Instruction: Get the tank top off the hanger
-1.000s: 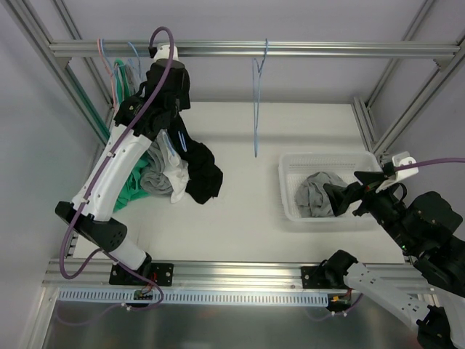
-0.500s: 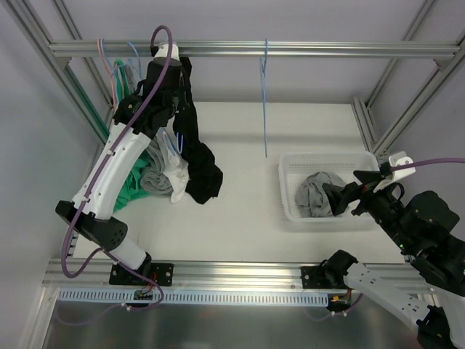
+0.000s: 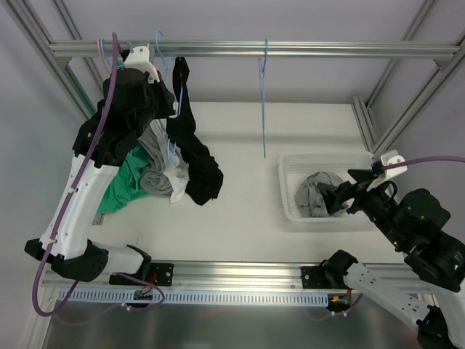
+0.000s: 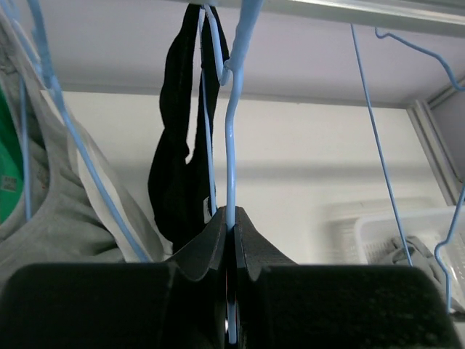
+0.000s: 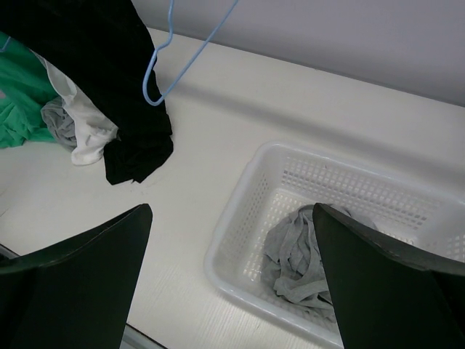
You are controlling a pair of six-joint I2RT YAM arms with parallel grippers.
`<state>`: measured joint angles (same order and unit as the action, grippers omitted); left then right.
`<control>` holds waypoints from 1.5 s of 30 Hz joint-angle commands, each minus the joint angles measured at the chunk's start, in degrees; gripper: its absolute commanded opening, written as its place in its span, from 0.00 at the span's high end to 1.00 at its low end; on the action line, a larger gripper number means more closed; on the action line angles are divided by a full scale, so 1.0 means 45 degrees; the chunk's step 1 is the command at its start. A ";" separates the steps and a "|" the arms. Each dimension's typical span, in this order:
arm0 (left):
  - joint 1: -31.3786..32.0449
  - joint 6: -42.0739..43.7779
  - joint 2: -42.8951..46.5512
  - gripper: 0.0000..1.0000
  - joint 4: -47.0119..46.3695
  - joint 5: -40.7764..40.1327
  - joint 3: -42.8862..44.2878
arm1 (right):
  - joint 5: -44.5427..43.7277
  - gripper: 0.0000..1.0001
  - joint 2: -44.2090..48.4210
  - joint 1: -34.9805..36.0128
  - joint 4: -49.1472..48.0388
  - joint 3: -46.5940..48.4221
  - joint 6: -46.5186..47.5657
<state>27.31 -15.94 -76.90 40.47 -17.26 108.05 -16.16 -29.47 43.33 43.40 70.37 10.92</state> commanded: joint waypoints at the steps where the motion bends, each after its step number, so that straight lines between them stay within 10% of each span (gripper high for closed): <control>1: 0.0005 -0.0733 0.0525 1.00 -0.0809 0.1528 -0.0767 | 0.0349 0.00 -0.0188 0.0039 -0.0718 0.0085 0.0113; 13: 0.0609 -0.1300 0.2126 1.00 -0.1766 0.3733 -0.3403 | 0.1168 0.00 -0.0403 0.0039 -0.1049 0.0105 0.0035; 21: 0.3987 -0.2077 0.4313 1.00 -0.1864 0.1337 -0.6858 | 0.6106 0.01 -0.1789 0.0039 -0.1733 0.0905 -0.0140; 28: 0.4985 -0.3019 0.7591 1.00 -0.2001 0.3049 -1.0629 | 0.7497 0.00 -0.2824 0.0058 -0.3448 -0.0419 -0.1192; 33: 0.5044 -0.3019 0.9506 1.00 -0.1962 0.6038 -1.2836 | 0.6366 0.21 -0.3001 0.0448 -0.5441 -0.2490 -0.3166; 45: 0.5044 -0.3293 1.1231 1.00 -0.2235 0.8190 -1.3875 | 0.3715 0.27 -0.3664 0.2324 -0.8334 -0.5891 -0.5141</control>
<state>49.56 -29.47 -26.37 33.36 16.10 43.68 6.55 -45.43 52.51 13.96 43.99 -9.65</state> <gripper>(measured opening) 0.022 0.747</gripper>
